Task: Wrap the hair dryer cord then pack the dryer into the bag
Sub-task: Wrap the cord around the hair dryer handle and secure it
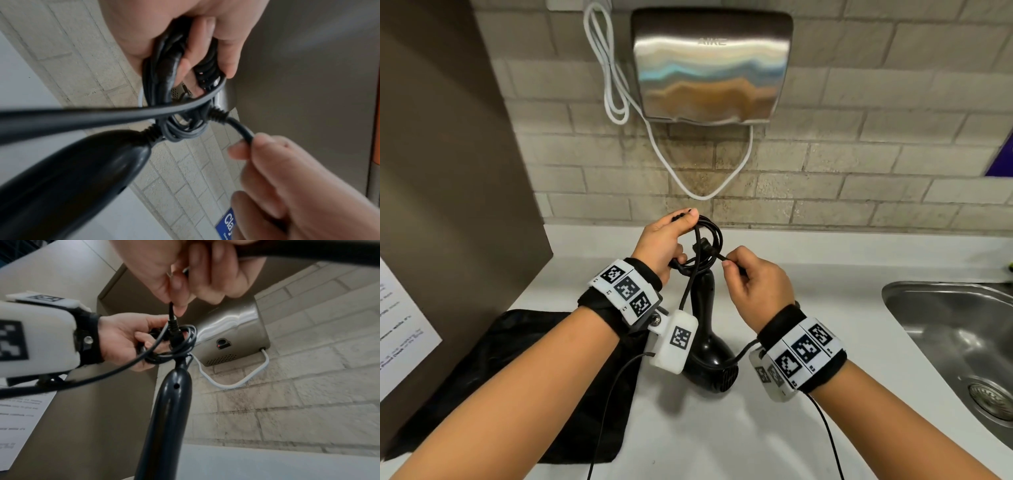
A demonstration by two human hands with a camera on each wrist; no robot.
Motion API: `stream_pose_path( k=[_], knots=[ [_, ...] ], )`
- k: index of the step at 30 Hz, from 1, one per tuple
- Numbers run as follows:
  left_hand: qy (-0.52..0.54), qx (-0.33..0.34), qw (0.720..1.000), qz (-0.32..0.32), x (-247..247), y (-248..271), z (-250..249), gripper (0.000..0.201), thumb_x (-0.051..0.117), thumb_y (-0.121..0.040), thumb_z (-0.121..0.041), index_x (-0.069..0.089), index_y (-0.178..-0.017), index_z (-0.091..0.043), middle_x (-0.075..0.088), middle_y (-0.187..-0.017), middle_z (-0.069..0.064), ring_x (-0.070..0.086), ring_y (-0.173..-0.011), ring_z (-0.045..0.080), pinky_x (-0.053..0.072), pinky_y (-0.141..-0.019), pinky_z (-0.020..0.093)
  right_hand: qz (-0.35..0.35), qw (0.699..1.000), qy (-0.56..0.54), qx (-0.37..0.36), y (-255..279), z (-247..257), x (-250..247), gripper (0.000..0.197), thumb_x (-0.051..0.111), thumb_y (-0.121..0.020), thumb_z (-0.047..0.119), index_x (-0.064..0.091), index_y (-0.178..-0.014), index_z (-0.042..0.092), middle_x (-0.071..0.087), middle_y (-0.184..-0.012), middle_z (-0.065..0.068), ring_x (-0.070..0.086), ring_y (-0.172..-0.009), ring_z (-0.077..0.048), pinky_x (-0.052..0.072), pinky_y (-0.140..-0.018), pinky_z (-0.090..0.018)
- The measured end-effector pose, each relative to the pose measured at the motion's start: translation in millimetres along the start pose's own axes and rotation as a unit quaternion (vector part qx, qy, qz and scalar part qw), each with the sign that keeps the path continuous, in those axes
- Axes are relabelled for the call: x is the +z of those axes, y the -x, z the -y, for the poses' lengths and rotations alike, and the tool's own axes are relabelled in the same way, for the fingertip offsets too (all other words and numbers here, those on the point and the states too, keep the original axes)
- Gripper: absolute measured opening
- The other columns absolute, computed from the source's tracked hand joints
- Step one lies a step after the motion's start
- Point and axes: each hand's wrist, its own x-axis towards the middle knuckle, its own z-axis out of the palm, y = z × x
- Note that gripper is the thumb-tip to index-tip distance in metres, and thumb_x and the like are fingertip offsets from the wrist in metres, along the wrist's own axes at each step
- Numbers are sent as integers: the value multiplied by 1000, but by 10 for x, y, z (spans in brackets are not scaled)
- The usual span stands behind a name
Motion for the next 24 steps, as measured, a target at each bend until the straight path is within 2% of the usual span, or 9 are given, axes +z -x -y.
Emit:
stream_pose_path(
  k=[3, 6, 11, 14, 16, 18, 20, 22, 24],
  knots=[
    [-21, 7, 999, 41, 47, 71, -5, 13, 59, -89, -26, 63, -99, -18, 64, -87, -4, 23, -33, 5, 30, -39, 17, 17, 1000, -17, 18, -43, 10, 43, 24, 43, -89, 30, 57, -85, 12, 41, -49, 13, 46, -54, -20, 40, -53, -30],
    [-34, 16, 998, 57, 105, 111, -1, 12, 59, -89, -24, 63, -99, -19, 62, -84, -3, 24, -32, 4, 31, -39, 17, 2, 995, -59, 76, -132, 60, 100, 15, 52, -90, 24, 55, -87, 10, 58, -62, -1, 55, -59, -24, 48, -58, -34],
    [-52, 38, 997, 49, 63, 109, -1, 6, 60, -89, -22, 64, -92, -23, 62, -82, -4, 26, -30, 3, 31, -38, 16, -29, 961, -165, 220, -332, 75, 135, 38, 67, -81, 25, 35, -94, 10, 43, -59, 3, 43, -51, -9, 36, -48, -12],
    [-73, 62, 994, 48, 21, 123, 14, 7, 59, -88, -17, 63, -89, -23, 61, -81, -3, 30, -30, 3, 29, -38, 14, 24, 954, -191, 231, -372, 76, 168, 45, 64, -83, 21, 37, -118, 12, 50, -90, -1, 50, -80, -11, 36, -68, -18],
    [-77, 68, 993, 54, 13, 143, 26, 9, 60, -88, -15, 63, -90, -23, 60, -80, -3, 30, -30, 2, 28, -38, 14, 67, 942, -258, 202, -406, 87, 198, 56, 56, -85, 5, 34, -134, 20, 50, -114, 0, 53, -98, -8, 40, -70, -11],
    [-79, 75, 992, 63, 18, 169, 25, 12, 59, -88, -11, 63, -90, -22, 58, -76, -3, 33, -31, 2, 27, -38, 14, 111, 923, -316, 189, -448, 105, 197, 57, 45, -85, -9, 42, -133, 21, 57, -103, 3, 58, -78, 9, 43, -58, -3],
    [-83, 81, 991, 69, 6, 181, 15, 13, 58, -88, -9, 62, -90, -21, 58, -71, -4, 38, -32, 1, 27, -39, 13, 149, 917, -311, 198, -478, 129, 179, 50, 41, -86, -8, 50, -125, 21, 54, -77, 6, 52, -49, 3, 39, -37, -10],
    [-87, 84, 990, 70, -33, 178, 12, 12, 58, -88, -9, 62, -91, -20, 61, -64, -10, 38, -32, 1, 28, -38, 13, 174, 916, -306, 193, -494, 109, 184, 37, 43, -88, -3, 53, -112, 23, 52, -75, 4, 52, -54, -8, 39, -32, -17],
    [-88, 77, 991, 69, -83, 167, 17, 10, 59, -88, -13, 63, -93, -20, 62, -72, -5, 32, -32, 2, 29, -39, 14, 199, 897, -343, 196, -512, 72, 169, 28, 43, -87, -6, 54, -101, 15, 49, -75, 1, 51, -60, -14, 42, -34, -18]
  ],
)
